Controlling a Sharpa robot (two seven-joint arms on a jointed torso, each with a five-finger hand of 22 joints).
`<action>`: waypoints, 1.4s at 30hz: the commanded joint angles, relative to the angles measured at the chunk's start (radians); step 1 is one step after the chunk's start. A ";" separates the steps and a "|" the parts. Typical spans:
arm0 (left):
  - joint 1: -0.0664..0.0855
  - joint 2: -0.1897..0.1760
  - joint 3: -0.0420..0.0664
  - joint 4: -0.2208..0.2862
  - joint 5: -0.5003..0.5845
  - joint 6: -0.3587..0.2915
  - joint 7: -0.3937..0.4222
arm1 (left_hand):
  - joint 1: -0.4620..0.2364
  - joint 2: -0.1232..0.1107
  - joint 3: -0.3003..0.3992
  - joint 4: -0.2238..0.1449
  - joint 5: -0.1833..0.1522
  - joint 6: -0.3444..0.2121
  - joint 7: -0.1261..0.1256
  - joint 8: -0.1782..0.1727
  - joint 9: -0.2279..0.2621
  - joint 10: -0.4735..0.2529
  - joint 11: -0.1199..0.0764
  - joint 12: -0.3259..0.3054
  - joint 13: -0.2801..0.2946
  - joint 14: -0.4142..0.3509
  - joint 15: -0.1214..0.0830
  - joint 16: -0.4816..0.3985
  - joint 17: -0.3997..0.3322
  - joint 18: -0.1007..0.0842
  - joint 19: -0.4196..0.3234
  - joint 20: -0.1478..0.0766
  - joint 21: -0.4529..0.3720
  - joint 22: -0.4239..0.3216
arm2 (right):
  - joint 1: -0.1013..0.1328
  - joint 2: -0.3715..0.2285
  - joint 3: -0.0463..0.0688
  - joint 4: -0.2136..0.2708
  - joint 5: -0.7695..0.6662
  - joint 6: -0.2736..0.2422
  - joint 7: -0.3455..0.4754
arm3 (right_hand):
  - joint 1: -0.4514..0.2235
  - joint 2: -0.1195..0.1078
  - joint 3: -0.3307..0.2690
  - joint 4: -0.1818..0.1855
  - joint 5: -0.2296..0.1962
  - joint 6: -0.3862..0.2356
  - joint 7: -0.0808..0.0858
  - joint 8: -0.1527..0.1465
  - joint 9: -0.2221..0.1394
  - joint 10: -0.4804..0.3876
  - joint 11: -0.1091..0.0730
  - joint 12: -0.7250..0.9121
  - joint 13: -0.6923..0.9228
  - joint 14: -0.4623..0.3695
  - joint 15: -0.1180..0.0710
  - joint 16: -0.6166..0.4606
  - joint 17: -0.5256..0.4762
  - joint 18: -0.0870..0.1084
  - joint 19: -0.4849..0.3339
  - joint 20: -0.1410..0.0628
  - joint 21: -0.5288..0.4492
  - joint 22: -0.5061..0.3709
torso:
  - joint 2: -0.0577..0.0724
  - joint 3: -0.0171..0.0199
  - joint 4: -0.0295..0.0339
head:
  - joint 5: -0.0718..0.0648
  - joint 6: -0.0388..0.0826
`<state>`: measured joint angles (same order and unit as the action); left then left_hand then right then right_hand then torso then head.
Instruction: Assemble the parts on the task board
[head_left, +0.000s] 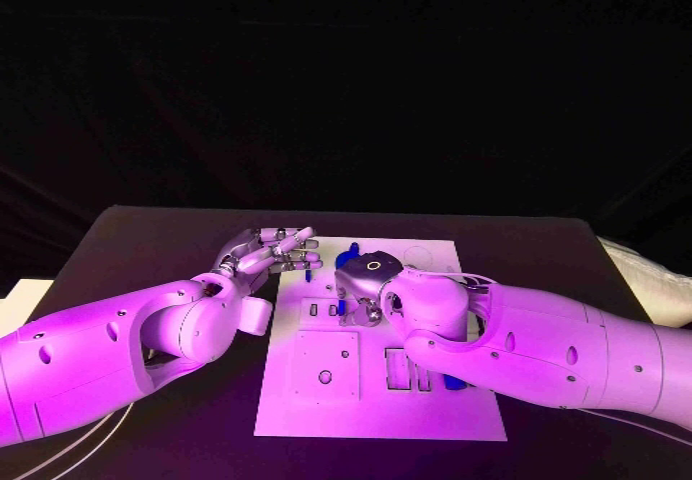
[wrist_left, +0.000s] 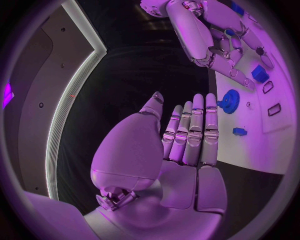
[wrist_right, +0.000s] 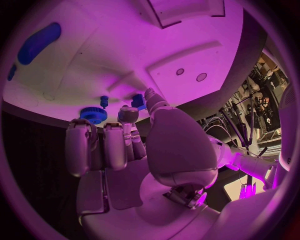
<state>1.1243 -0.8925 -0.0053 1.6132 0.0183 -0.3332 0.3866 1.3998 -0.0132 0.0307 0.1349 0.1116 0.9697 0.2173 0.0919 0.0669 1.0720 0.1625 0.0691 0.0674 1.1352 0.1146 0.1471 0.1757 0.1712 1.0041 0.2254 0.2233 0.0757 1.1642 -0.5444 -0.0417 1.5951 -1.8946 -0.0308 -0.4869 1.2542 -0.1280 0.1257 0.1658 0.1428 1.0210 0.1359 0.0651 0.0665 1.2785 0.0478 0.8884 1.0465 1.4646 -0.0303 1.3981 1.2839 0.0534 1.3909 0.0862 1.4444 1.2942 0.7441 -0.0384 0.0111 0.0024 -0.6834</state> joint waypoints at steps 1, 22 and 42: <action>0.000 0.002 0.000 0.001 0.002 0.018 0.005 | -0.002 0.006 -0.002 -0.006 -0.005 -0.004 0.005 -0.004 -0.002 -0.005 0.005 -0.005 -0.002 0.006 0.001 -0.005 0.002 0.012 0.009 -0.001 -0.005 -0.002 | -0.001 -0.002 0.000 0.005 -0.010 -0.028 -0.011 | 0.001 -0.014 -0.002 0.009 0.000 -0.011 0.000 -0.002 -0.001 -0.006 0.001 -0.005 -0.002 0.050 0.006 -0.004 -0.001 0.009 -0.008 0.000 -0.004 -0.002 | 0.000 0.0005 0.0003 | 0.000 0.000; 0.004 -0.009 0.000 -0.010 -0.305 0.028 -0.256 | -0.041 0.011 -0.029 0.010 -0.002 0.083 -0.075 0.021 0.012 0.215 -0.096 0.087 0.062 0.370 -0.122 0.498 0.418 0.011 0.325 -0.129 0.223 0.110 | 0.078 -0.300 0.027 0.198 0.386 -0.285 0.310 | 0.110 -0.011 -0.102 0.119 0.025 -0.047 0.011 0.005 0.002 -0.064 0.012 -0.066 -0.078 0.028 0.015 -0.076 -0.089 0.032 -0.079 0.010 -0.066 -0.109 | -0.021 0.0109 -0.0154 | 0.011 0.005; 0.161 0.172 0.000 -0.153 -1.032 0.489 -1.003 | -0.215 0.065 -0.256 0.155 -0.051 0.084 -0.149 0.310 0.208 0.216 -0.164 0.934 0.885 0.436 -0.181 1.424 1.395 -0.104 0.447 -0.182 1.144 1.147 | 0.127 -0.480 0.022 0.154 0.935 -0.356 0.455 | 0.176 0.066 -0.077 0.099 0.077 -0.005 0.002 0.029 0.005 -0.132 0.002 -0.204 -0.220 -0.009 0.005 -0.246 -0.268 0.065 -0.174 -0.001 -0.188 -0.289 | -0.053 0.0311 -0.0322 | 0.037 -0.006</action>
<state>1.2818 -0.7322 -0.0049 1.4723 -0.8910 0.0391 -0.5076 1.1930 0.0486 -0.2196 0.2906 0.0640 1.0592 0.0671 0.3906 0.2650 1.2866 0.0015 0.9884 0.9370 1.4660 -0.0595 1.5678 1.3081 0.0849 1.4475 0.0467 1.3617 1.2153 1.2907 -1.0258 -0.0188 1.7520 -1.0261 -0.3610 -0.0662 1.4295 -0.0713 0.0503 0.2608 0.2227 1.0079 0.1393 0.0890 0.0725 1.1521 0.0499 0.6873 0.8288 1.4573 -0.0232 1.1569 1.0178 0.1081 1.2246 0.0878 1.2605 1.0082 0.6936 -0.0095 -0.0202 0.0366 -0.6891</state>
